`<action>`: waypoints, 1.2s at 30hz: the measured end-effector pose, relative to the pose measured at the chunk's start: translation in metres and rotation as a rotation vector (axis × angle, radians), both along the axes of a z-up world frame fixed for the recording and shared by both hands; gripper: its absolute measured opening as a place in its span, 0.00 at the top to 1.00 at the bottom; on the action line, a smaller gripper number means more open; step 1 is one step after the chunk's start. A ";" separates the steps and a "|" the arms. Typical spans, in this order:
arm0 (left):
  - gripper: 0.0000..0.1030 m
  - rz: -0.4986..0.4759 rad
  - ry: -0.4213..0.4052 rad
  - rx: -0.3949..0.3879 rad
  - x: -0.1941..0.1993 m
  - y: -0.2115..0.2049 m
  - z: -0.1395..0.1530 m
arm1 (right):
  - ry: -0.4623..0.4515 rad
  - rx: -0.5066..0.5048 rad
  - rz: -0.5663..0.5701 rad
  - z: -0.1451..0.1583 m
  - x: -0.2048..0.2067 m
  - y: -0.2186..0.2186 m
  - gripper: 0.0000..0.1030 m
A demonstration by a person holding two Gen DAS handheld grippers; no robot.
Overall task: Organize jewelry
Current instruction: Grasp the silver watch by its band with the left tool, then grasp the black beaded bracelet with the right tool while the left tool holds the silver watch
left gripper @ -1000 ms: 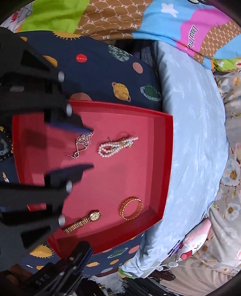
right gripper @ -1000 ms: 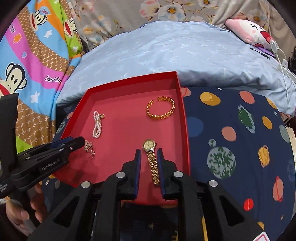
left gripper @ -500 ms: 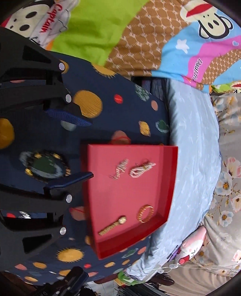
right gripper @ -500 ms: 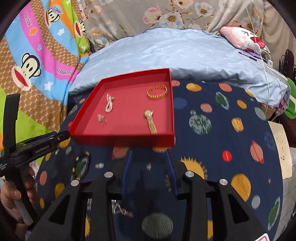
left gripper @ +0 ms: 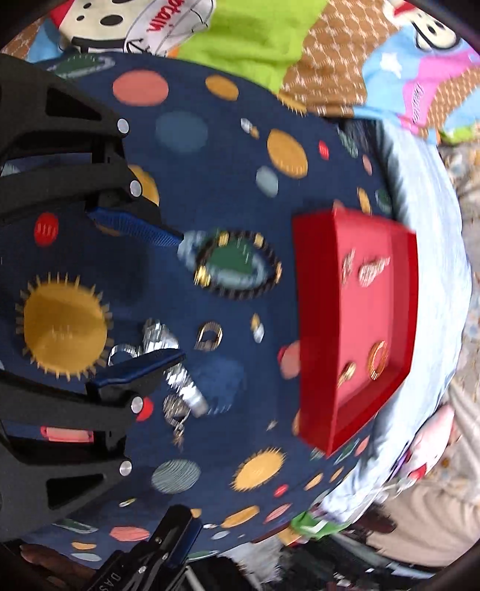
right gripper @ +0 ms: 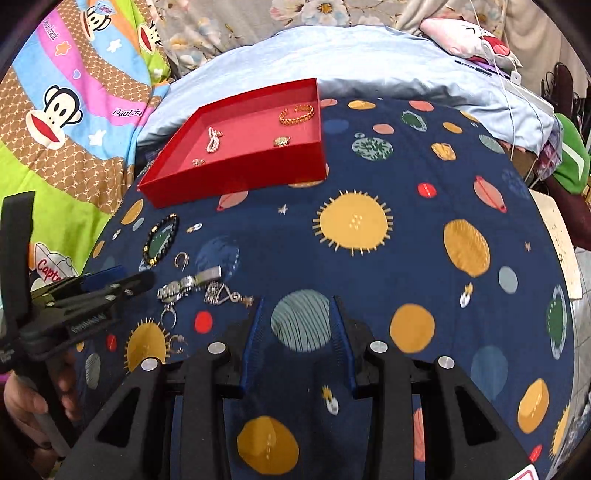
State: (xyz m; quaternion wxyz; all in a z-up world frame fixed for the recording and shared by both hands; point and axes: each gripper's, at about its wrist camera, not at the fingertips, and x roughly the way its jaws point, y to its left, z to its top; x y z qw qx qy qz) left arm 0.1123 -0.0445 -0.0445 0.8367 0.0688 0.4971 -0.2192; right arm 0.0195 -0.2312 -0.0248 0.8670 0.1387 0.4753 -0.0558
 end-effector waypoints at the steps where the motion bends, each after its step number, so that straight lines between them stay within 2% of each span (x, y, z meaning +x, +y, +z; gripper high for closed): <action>1: 0.46 -0.017 -0.002 0.002 -0.002 -0.005 -0.001 | -0.001 0.002 -0.001 0.000 -0.002 0.000 0.66; 9: 0.46 -0.149 -0.026 0.038 -0.008 -0.043 -0.018 | -0.013 0.005 -0.012 0.005 -0.010 -0.002 0.66; 12: 0.55 -0.172 -0.039 0.054 -0.009 -0.047 -0.020 | -0.012 0.007 -0.019 0.005 -0.011 -0.004 0.66; 14: 0.65 -0.190 -0.040 0.053 -0.010 -0.047 -0.019 | -0.009 0.010 -0.024 0.004 -0.011 -0.005 0.66; 17: 0.76 -0.200 -0.020 0.031 -0.010 -0.046 -0.018 | -0.005 0.015 -0.022 0.002 -0.010 -0.006 0.66; 18: 0.79 -0.199 -0.009 0.019 -0.010 -0.046 -0.018 | -0.003 0.016 -0.020 0.002 -0.009 -0.005 0.66; 19: 0.86 -0.199 0.003 0.004 -0.011 -0.045 -0.018 | -0.002 0.016 -0.016 0.001 -0.008 -0.005 0.66; 21: 0.90 -0.182 0.013 -0.007 -0.011 -0.042 -0.017 | -0.001 0.016 -0.007 0.001 -0.007 -0.002 0.66; 25: 0.90 -0.132 0.080 -0.091 -0.008 -0.028 -0.011 | 0.006 0.017 0.008 -0.002 -0.005 0.001 0.66; 29: 0.90 -0.090 0.101 -0.155 -0.005 -0.009 0.003 | 0.012 0.023 0.023 -0.004 -0.003 0.006 0.66; 36: 0.91 -0.005 0.082 -0.174 -0.001 0.025 0.026 | 0.016 0.030 0.088 -0.006 0.003 0.025 0.66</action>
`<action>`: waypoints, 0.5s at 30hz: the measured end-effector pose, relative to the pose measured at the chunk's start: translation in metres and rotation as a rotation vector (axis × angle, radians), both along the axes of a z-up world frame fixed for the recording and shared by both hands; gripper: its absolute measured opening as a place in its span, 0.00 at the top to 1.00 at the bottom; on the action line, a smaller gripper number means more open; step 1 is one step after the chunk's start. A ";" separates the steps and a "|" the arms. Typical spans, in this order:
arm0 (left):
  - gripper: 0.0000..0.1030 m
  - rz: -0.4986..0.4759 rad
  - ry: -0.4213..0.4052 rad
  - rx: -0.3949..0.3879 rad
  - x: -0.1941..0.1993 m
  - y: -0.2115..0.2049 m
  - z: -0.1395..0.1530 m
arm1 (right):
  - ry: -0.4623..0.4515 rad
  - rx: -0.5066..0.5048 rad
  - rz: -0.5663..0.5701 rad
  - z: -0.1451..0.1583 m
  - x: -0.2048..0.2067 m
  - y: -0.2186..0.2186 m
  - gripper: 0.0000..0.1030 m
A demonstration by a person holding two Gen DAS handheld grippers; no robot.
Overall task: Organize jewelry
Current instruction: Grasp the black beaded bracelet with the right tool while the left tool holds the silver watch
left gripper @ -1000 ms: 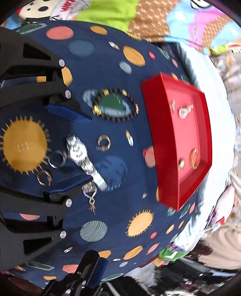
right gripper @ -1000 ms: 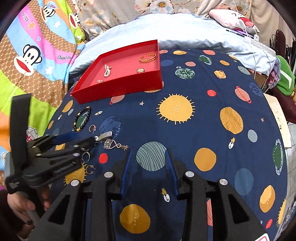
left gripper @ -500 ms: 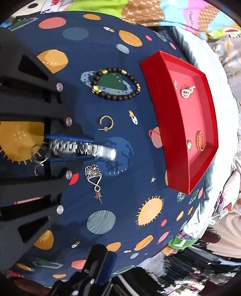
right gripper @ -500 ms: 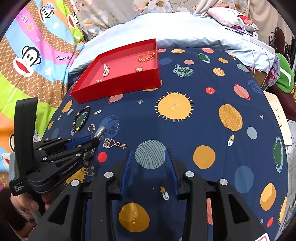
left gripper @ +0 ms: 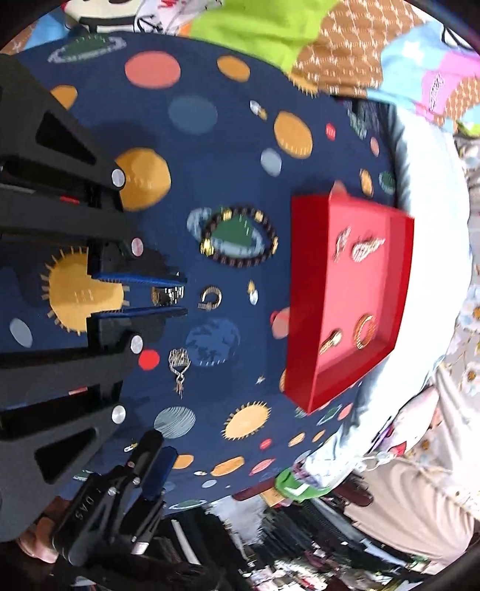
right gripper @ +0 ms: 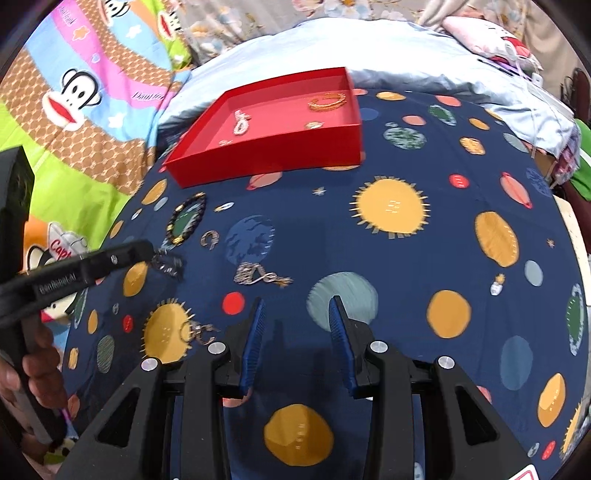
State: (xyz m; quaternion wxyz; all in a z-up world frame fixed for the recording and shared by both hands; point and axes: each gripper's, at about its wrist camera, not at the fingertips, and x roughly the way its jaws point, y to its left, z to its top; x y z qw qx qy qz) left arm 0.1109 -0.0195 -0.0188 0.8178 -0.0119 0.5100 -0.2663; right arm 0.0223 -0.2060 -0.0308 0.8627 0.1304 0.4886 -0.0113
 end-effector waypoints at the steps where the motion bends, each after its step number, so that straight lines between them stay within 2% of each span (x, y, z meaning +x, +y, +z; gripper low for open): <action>1: 0.91 0.014 -0.006 0.008 0.000 0.005 0.002 | 0.002 0.002 0.016 -0.001 0.001 0.005 0.66; 8: 0.91 0.061 -0.011 0.022 0.000 0.026 0.005 | 0.018 -0.005 0.100 -0.010 0.009 0.037 0.66; 15: 0.92 0.072 -0.017 0.015 -0.001 0.032 0.007 | 0.012 -0.039 0.097 -0.014 0.026 0.032 0.66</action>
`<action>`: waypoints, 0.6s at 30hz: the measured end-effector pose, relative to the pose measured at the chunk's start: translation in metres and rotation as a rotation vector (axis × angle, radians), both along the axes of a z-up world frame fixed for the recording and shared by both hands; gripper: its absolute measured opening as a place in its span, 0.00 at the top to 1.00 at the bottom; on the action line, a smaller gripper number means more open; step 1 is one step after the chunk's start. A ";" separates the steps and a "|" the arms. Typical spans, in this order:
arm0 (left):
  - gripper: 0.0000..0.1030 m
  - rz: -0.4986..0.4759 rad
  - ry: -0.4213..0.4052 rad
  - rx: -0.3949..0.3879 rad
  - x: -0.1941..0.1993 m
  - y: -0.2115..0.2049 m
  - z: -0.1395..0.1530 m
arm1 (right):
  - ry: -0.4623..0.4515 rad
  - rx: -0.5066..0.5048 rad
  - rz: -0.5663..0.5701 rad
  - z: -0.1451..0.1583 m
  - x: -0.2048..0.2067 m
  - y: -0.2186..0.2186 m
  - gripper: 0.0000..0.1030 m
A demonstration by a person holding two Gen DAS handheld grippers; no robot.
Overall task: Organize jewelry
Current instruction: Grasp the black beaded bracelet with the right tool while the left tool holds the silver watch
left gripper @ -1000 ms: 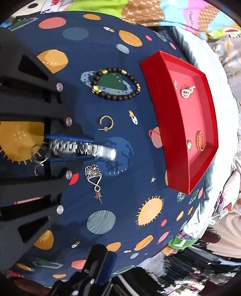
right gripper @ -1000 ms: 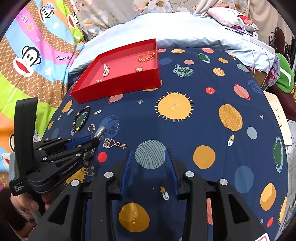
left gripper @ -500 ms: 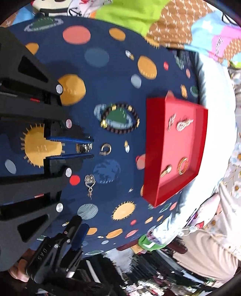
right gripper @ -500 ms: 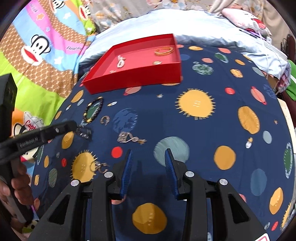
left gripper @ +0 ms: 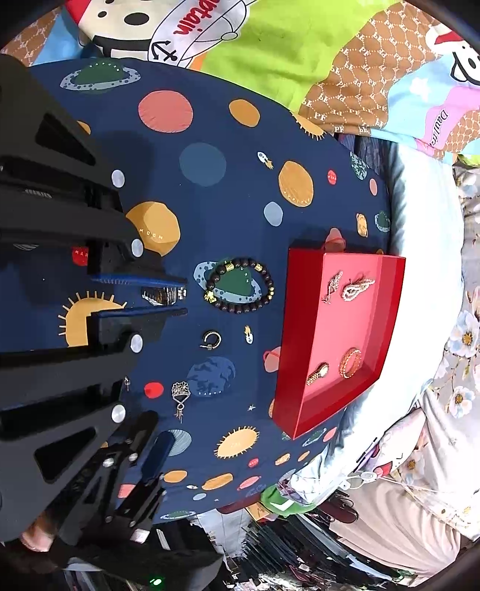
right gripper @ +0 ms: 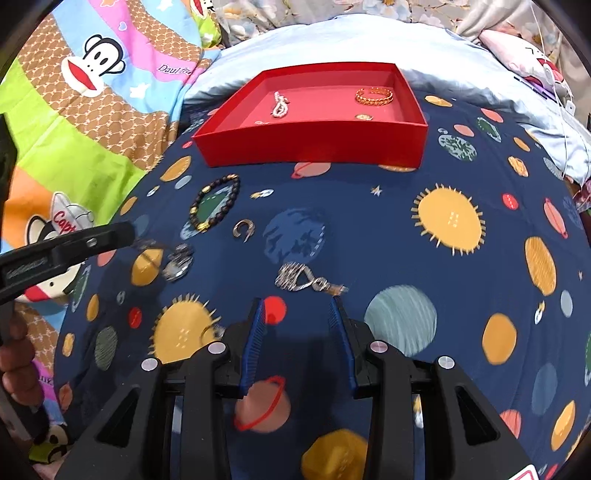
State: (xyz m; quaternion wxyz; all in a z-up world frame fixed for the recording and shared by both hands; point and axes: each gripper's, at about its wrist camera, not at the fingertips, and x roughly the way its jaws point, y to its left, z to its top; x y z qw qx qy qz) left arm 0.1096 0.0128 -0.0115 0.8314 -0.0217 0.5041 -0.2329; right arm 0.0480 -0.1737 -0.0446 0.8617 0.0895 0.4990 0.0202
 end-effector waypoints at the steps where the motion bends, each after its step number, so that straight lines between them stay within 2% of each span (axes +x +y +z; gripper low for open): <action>1: 0.98 0.002 -0.003 -0.004 0.000 0.001 0.001 | 0.003 -0.003 0.002 -0.001 0.004 -0.002 0.66; 9: 0.98 -0.001 -0.015 -0.009 0.001 0.000 0.006 | 0.027 -0.005 0.047 -0.012 0.029 0.003 0.66; 15: 0.97 0.015 0.028 -0.008 0.003 0.004 -0.006 | 0.027 -0.007 0.042 -0.012 0.027 0.002 0.66; 16: 0.91 0.023 0.034 -0.007 0.003 0.005 -0.009 | 0.027 -0.005 0.037 -0.012 0.026 0.001 0.66; 17: 0.79 0.031 0.041 -0.008 0.002 0.004 -0.012 | 0.028 -0.002 0.034 -0.011 0.025 0.000 0.66; 18: 0.72 0.032 0.047 -0.011 0.002 0.003 -0.015 | 0.029 0.001 0.028 -0.011 0.024 -0.002 0.66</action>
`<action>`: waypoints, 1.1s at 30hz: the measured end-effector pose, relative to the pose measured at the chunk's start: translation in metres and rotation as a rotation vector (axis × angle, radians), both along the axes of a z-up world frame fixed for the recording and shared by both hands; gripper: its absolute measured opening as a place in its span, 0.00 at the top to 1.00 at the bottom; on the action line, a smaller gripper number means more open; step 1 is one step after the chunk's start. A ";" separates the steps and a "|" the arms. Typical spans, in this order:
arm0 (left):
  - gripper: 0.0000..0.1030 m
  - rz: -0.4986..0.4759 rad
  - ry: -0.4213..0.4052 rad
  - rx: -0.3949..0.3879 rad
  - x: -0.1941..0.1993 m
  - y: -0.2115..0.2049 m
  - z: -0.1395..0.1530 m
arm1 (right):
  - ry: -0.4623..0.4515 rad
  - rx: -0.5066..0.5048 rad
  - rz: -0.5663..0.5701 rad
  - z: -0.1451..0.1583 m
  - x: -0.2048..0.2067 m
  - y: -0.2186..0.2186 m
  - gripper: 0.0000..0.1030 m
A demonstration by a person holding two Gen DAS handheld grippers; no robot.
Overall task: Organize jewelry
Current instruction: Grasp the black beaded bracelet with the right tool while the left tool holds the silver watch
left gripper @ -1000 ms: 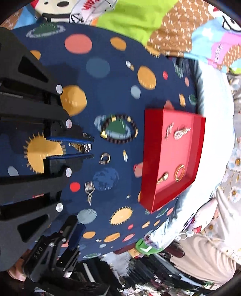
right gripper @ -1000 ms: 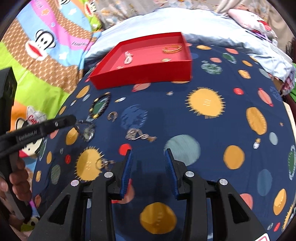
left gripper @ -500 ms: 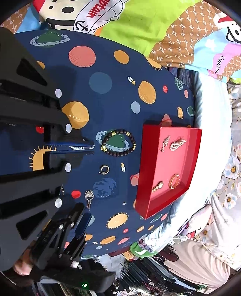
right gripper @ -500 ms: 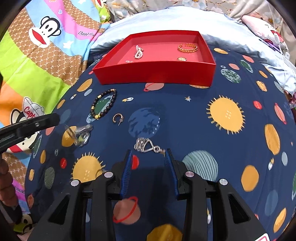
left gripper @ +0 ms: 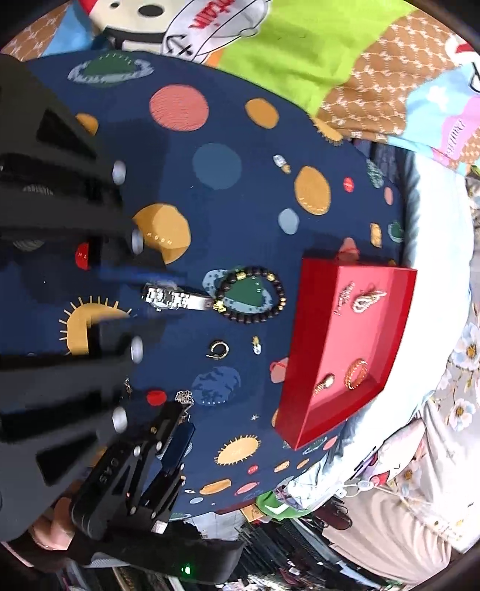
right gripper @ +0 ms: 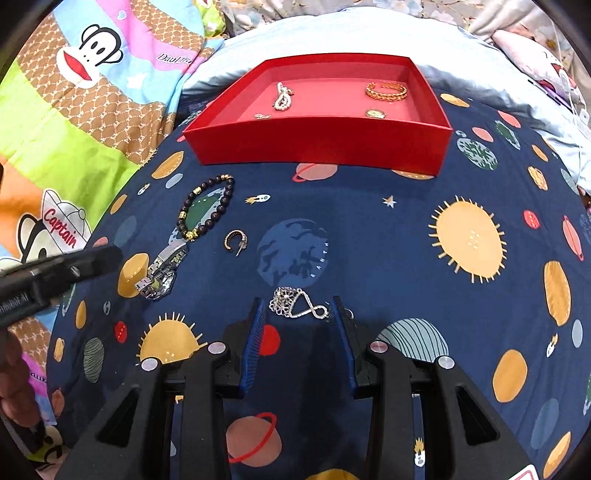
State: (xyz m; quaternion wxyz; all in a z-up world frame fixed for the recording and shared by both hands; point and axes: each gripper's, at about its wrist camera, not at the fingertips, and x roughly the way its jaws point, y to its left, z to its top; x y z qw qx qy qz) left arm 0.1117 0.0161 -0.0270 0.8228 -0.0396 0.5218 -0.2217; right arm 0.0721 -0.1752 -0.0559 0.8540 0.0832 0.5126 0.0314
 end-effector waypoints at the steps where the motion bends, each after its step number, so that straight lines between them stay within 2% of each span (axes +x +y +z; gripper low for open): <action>1: 0.64 0.004 0.003 0.004 0.000 -0.002 -0.004 | 0.001 0.001 -0.005 0.000 -0.001 -0.001 0.66; 7: 0.64 -0.036 -0.007 0.069 0.004 -0.025 -0.026 | 0.005 0.011 -0.020 0.001 -0.003 -0.005 0.66; 9: 0.70 -0.033 0.011 0.079 0.008 -0.029 -0.033 | 0.001 0.009 -0.019 0.003 -0.003 -0.004 0.66; 11: 0.83 -0.032 0.007 0.078 0.010 -0.028 -0.034 | -0.001 0.007 -0.013 0.004 0.000 -0.002 0.66; 13: 0.90 -0.042 0.010 0.058 0.010 -0.027 -0.032 | -0.003 0.012 0.000 0.004 0.006 0.001 0.66; 21: 0.91 -0.020 -0.012 0.011 0.007 -0.009 -0.010 | -0.032 0.013 0.100 0.010 0.043 0.035 0.66; 27: 0.91 0.023 -0.017 -0.005 0.006 0.015 0.004 | -0.046 0.037 0.119 0.010 0.086 0.051 0.66; 29: 0.91 0.032 -0.009 -0.014 0.007 0.019 0.005 | -0.038 0.037 0.113 0.006 0.101 0.053 0.69; 33: 0.91 0.046 -0.002 -0.020 0.009 0.025 0.005 | -0.008 0.009 0.121 -0.006 0.120 0.057 0.83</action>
